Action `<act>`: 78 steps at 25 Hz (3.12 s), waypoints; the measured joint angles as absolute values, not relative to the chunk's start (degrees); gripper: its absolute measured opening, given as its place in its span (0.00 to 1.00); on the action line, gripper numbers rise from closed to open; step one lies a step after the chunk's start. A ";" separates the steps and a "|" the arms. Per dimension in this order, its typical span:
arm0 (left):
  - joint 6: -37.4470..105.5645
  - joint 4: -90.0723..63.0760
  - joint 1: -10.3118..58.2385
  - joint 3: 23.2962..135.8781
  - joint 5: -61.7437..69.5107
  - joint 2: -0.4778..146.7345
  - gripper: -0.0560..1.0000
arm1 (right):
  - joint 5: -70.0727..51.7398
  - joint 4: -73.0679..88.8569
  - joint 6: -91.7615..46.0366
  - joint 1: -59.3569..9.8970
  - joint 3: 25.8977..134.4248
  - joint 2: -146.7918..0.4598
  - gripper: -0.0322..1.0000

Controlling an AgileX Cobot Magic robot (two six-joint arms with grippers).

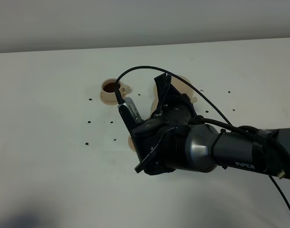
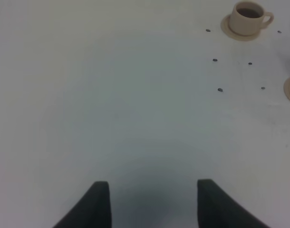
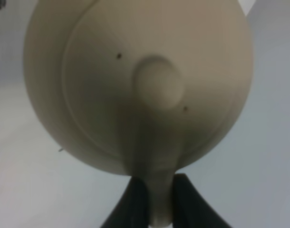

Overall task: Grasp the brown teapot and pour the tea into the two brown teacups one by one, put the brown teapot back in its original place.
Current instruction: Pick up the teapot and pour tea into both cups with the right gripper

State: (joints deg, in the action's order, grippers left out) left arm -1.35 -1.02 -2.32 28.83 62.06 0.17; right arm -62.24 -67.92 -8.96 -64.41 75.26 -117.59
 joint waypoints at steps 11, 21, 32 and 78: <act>-1.35 -1.02 -2.32 28.83 62.06 0.17 0.43 | -63.18 -72.07 -10.88 -65.47 75.26 -119.54 0.13; -1.35 -1.02 -2.32 28.83 62.06 0.17 0.43 | -63.46 -73.44 -14.96 -66.04 75.26 -119.54 0.13; -1.35 -1.02 -2.32 28.83 62.06 0.17 0.43 | -63.83 -76.49 -16.60 -66.04 75.26 -119.54 0.13; -1.35 -1.02 -2.32 28.83 62.06 0.17 0.43 | -61.60 -84.52 -28.37 -66.78 75.26 -119.54 0.13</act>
State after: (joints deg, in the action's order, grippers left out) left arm -1.35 -1.02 -2.32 28.83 62.06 0.17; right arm -61.60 -84.52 -28.37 -66.78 75.26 -119.54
